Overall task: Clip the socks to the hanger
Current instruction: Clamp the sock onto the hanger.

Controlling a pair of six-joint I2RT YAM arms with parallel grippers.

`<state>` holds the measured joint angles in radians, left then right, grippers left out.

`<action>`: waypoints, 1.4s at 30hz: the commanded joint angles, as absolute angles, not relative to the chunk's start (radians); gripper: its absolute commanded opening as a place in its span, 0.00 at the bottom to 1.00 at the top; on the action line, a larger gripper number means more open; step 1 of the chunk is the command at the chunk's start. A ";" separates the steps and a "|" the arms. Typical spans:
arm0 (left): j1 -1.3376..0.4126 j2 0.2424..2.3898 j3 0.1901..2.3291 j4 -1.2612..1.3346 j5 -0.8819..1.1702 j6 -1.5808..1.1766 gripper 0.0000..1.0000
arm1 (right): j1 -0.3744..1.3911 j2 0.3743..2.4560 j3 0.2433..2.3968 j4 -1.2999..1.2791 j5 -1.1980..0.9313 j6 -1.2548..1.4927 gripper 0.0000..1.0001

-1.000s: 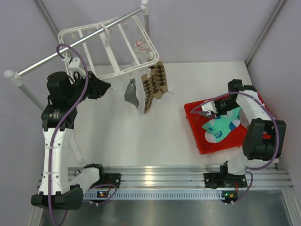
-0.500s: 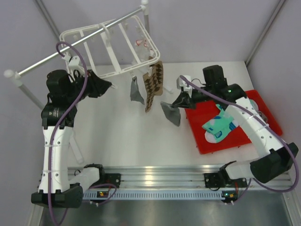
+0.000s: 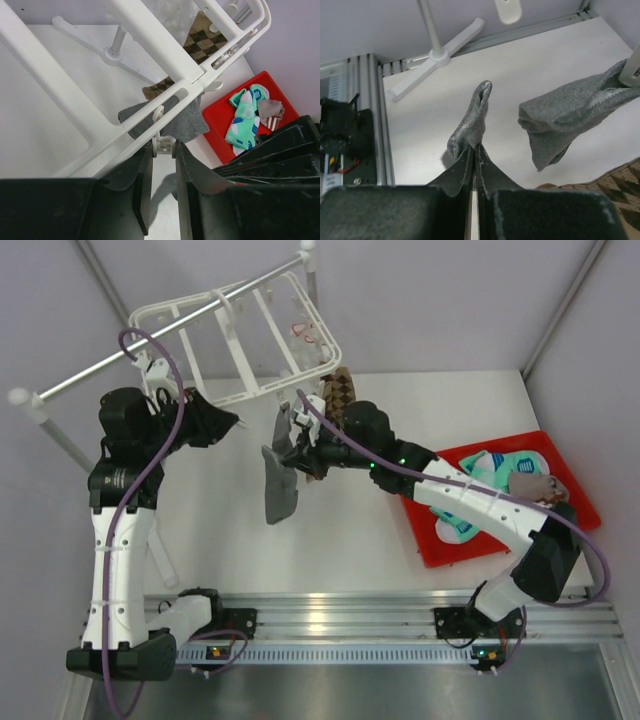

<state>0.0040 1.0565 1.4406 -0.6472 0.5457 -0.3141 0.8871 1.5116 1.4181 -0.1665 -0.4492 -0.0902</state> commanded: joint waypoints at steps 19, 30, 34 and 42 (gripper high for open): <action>0.005 1.046 1.428 -0.635 0.606 -0.397 0.00 | 1.049 1.646 1.500 0.178 0.101 0.009 0.00; 0.005 1.052 1.414 -0.641 0.603 -0.388 0.00 | 1.060 1.669 1.540 0.175 0.075 0.020 0.00; 0.003 1.055 1.414 -0.640 0.606 -0.388 0.00 | 1.065 1.672 1.549 0.178 0.063 0.017 0.00; 0.003 1.058 1.408 -0.641 0.601 -0.385 0.00 | 1.069 1.661 1.552 0.184 0.046 0.017 0.00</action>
